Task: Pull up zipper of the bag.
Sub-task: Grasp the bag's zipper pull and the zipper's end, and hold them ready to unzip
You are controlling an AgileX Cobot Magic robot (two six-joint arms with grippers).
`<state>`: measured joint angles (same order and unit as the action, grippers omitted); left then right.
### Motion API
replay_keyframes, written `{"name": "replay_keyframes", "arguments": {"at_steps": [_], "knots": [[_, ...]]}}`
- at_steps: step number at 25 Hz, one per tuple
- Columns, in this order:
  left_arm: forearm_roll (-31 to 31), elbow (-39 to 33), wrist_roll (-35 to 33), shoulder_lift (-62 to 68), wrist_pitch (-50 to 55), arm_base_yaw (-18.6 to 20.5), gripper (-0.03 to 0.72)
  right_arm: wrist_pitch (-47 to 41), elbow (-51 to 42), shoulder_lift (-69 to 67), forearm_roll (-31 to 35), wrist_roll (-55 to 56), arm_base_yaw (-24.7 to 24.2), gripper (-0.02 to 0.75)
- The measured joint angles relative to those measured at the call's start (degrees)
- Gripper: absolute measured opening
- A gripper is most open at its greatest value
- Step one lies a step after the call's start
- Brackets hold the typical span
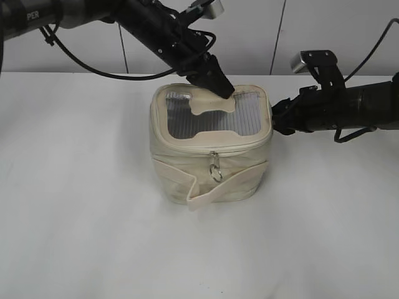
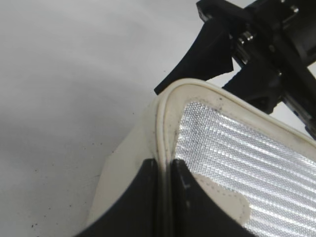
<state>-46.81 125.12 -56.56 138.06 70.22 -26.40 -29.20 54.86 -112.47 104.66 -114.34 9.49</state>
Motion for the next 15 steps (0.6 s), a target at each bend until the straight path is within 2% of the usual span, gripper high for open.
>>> {"name": "replay_keyframes", "arguments": {"at_steps": [1,15], "knots": [[0.13,0.00,0.00,0.00,-0.05,0.00,0.047,0.36,0.22,-0.20,0.00,-0.06,0.26,0.293],[0.40,0.00,1.81,0.00,-0.31,-0.06,0.046,0.51,-9.93,6.96,1.29,5.12,-0.37,0.286]]}}
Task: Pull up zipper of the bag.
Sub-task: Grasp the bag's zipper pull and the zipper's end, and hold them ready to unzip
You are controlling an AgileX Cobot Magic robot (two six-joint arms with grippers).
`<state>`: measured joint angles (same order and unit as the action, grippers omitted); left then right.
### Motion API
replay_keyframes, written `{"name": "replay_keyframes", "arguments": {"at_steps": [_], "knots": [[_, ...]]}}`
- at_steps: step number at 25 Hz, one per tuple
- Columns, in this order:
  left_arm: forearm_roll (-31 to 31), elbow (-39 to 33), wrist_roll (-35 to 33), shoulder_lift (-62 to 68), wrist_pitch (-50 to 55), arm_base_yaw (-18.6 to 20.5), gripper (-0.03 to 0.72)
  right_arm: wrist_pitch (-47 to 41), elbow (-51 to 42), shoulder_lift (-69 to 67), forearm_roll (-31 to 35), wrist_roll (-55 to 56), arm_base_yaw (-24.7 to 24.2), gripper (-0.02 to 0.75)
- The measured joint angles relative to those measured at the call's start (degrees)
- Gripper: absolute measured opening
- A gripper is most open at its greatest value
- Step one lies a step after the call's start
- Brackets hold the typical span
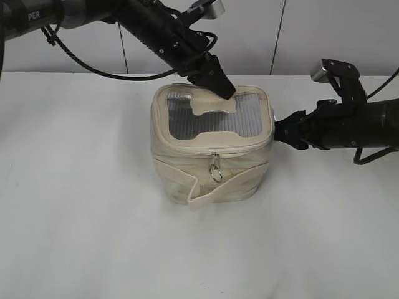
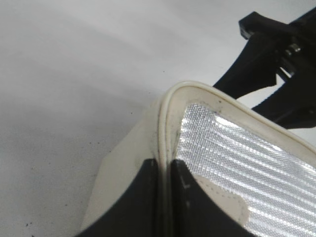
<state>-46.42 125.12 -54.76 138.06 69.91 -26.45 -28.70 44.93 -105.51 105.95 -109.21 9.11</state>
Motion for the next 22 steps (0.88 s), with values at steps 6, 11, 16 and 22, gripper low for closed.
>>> {"name": "replay_keyframes", "arguments": {"at_steps": [6,11,16,22], "knots": [[0.88,0.00,4.53,0.00,-1.10,-0.34,0.045,0.90,-5.07,7.69,-14.03,16.46,0.00,0.286],[1.01,0.00,7.57,0.00,-1.28,-0.61,0.045,-1.44,-9.45,13.75,-24.14,30.02,0.09,0.285],[1.45,0.00,12.25,0.00,-2.09,-0.84,0.044,-3.42,-11.77,17.70,-26.67,37.09,6.52,0.243],[4.43,0.00,17.94,-0.09,-8.13,-2.43,0.044,-1.57,-2.68,12.00,-25.34,41.36,25.42,0.008]]}}
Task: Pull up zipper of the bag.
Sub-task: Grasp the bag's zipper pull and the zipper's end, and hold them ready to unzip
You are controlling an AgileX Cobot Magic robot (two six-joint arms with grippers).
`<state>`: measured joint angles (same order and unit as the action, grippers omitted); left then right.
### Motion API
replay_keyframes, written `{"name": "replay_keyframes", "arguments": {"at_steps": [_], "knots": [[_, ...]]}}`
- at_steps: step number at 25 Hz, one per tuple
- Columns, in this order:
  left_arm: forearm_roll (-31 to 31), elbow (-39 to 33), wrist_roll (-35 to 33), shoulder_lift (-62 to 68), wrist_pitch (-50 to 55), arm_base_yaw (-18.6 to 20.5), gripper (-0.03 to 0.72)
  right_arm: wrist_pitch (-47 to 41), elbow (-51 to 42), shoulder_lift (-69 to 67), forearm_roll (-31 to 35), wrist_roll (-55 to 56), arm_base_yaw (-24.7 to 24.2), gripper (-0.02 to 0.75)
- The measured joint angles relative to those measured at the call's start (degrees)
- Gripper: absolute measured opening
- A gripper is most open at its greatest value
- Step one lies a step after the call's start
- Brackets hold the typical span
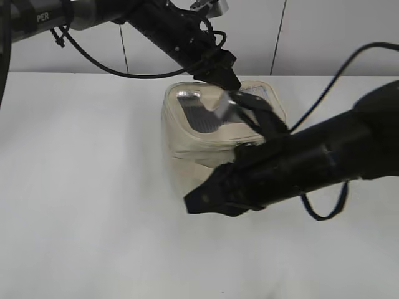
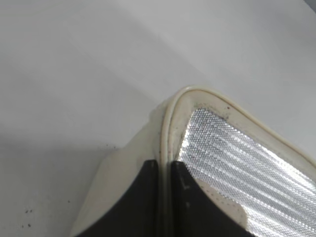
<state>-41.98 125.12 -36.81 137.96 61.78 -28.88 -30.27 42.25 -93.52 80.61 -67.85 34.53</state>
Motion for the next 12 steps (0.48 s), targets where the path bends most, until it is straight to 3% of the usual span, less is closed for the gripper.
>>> {"name": "replay_keyframes", "arguments": {"at_steps": [3,5,10,12], "knots": [[0.82,0.00,0.20,-0.24,-0.52,-0.58,0.044,4.73,2.89,-2.43,0.11,2.44,4.65,0.008],[1.20,0.00,0.22,-0.34,-0.52,-0.64,0.044,8.02,2.27,-2.26,-0.43,3.53,4.70,0.008],[2.75,0.00,0.33,-0.76,-0.52,-0.75,0.044,14.36,-4.53,2.64,-3.38,3.67,-1.30,0.020],[4.25,0.00,0.28,-1.10,-0.40,-0.87,0.044,14.95,-6.98,4.87,-3.60,2.06,-5.28,0.097]]}}
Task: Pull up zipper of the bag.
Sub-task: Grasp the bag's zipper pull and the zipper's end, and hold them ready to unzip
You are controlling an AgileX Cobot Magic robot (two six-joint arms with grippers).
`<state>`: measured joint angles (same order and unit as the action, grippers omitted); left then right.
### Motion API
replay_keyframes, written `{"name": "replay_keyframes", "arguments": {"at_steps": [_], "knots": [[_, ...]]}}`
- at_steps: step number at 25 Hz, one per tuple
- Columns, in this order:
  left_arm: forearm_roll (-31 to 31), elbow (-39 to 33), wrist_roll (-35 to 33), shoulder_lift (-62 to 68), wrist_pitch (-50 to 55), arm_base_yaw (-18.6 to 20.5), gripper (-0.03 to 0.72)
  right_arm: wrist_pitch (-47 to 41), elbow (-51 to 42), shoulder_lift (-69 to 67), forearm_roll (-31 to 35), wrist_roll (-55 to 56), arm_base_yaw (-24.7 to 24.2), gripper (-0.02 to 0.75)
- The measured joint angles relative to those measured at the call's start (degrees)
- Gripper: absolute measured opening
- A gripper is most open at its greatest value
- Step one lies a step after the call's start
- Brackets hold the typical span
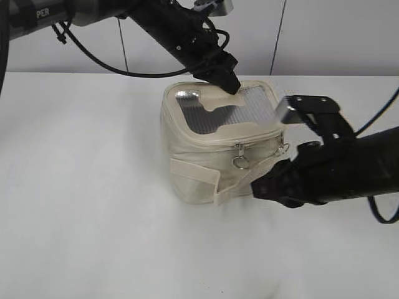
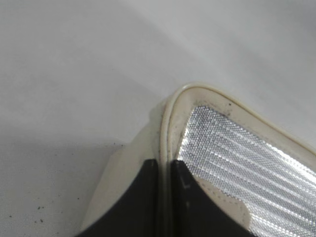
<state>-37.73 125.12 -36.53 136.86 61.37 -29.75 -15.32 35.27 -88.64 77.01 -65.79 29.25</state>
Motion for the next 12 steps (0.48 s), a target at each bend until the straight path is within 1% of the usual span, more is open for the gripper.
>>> {"name": "replay_keyframes", "arguments": {"at_steps": [3,5,6,8,10,12], "knots": [[0.81,0.00,-1.76,-0.42,0.47,-0.11,0.044,0.42,-2.49,2.58,-0.75,-1.85,-6.39,0.321],[0.96,0.00,-3.02,-0.47,0.87,-0.11,0.044,0.53,-2.97,3.14,-2.57,-2.51,-10.33,0.415],[0.96,0.00,-3.52,-0.47,0.94,-0.11,0.044,0.53,-3.04,3.18,-3.27,-3.38,-11.58,0.441],[0.96,0.00,-4.02,-0.47,1.00,-0.11,0.044,0.57,-3.08,3.21,-3.46,-6.15,-13.33,0.464],[0.96,0.00,-4.25,-0.47,1.00,-0.11,0.044,-0.17,-3.18,3.21,-1.43,-10.34,-13.56,0.473],[0.96,0.00,-4.42,-0.47,1.05,-0.11,0.044,-0.95,-3.23,3.21,2.29,-14.00,-13.69,0.476]]}}
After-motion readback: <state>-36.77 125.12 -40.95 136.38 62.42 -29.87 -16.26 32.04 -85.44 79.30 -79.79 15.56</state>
